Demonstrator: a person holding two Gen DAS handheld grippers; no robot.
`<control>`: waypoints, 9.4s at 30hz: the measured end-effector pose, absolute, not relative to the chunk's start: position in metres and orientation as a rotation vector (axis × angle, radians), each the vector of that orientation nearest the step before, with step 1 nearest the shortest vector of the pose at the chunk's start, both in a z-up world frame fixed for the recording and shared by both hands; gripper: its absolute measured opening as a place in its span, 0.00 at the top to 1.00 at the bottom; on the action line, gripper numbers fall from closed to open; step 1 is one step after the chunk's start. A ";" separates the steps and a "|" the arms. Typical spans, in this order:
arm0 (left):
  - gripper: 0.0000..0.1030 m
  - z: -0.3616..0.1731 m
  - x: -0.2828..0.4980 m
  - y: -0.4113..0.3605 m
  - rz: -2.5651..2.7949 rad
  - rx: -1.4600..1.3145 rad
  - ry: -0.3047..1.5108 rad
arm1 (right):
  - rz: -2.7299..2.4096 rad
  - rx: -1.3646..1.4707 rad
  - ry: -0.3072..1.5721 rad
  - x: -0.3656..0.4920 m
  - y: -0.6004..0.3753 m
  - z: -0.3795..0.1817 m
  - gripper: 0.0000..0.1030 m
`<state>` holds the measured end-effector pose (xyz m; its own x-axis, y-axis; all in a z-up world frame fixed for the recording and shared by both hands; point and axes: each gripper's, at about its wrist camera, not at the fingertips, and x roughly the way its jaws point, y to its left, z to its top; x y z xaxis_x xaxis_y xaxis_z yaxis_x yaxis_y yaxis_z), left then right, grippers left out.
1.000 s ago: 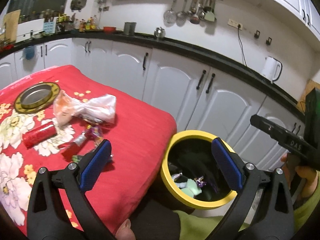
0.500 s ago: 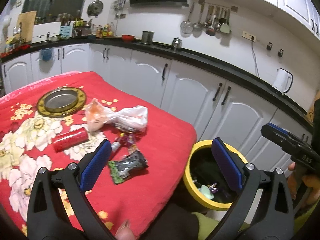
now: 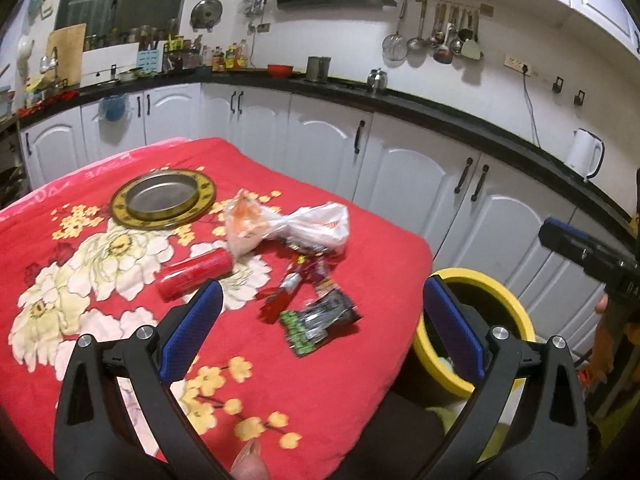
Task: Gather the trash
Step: 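Grasp the green-pea snack bag with the left tool while the right tool grasps the purple snack packet, then lift and carry the green-pea bag and purple packet over the yellow bin, then open both tools to drop the green-pea bag and purple packet into the bin, then move both open tools back over the table toward the red wrappers, then grasp the red snack wrapper with the left tool while the right tool grasps the brown chocolate bar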
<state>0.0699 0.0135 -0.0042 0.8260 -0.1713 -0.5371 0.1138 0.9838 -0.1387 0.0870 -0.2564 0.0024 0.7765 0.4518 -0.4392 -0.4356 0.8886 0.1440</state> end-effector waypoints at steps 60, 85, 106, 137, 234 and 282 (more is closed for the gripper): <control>0.86 -0.104 0.142 -0.017 -0.380 0.214 0.908 | 0.777 0.075 0.997 0.243 -0.147 -0.110 0.80; 0.96 -0.050 0.122 -0.012 -0.386 0.007 0.802 | 0.698 0.085 0.728 0.178 -0.205 -0.042 0.80; 0.96 -0.018 0.109 -0.047 -0.430 -0.070 0.709 | 0.542 0.129 0.612 0.140 -0.284 -0.015 0.80; 0.96 -0.023 0.107 -0.144 -0.608 -0.009 0.718 | 0.343 0.165 0.519 0.106 -0.374 -0.006 0.80; 0.11 0.004 0.095 0.017 -0.147 -0.072 0.563 | 0.610 -0.041 0.562 0.103 -0.232 -0.017 0.39; 0.73 -0.099 0.181 0.046 -0.264 -0.178 0.880 | 0.719 -0.268 0.776 0.228 -0.112 -0.122 0.86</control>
